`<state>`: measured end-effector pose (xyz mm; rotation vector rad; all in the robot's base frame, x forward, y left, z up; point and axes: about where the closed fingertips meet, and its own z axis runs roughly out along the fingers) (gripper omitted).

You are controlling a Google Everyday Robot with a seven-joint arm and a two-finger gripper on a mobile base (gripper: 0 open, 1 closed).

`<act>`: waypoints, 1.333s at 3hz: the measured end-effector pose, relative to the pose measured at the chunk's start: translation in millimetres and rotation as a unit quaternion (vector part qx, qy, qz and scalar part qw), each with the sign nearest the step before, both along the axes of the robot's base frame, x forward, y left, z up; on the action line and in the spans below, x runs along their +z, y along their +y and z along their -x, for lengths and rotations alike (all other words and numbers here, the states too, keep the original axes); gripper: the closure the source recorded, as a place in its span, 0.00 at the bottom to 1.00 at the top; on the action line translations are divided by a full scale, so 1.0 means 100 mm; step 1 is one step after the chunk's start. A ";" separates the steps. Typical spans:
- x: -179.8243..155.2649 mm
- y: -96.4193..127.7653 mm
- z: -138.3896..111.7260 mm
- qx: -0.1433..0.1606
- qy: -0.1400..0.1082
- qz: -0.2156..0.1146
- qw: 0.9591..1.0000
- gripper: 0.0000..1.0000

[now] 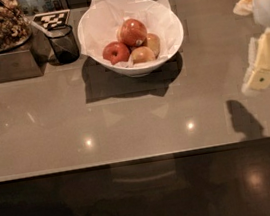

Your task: Pick apple from white bowl

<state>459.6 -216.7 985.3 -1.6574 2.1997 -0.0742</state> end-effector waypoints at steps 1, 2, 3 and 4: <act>0.09 0.00 -0.44 0.016 -0.015 -0.030 0.999 0.00; 0.17 -0.01 -0.85 0.027 -0.025 -0.063 0.997 0.00; -0.05 0.10 -1.38 0.041 0.001 -0.125 0.991 0.00; -0.18 0.30 -1.80 0.047 0.018 -0.175 0.983 0.00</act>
Offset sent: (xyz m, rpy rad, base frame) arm 0.1770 -0.0159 0.0527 0.3092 -0.1163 0.0671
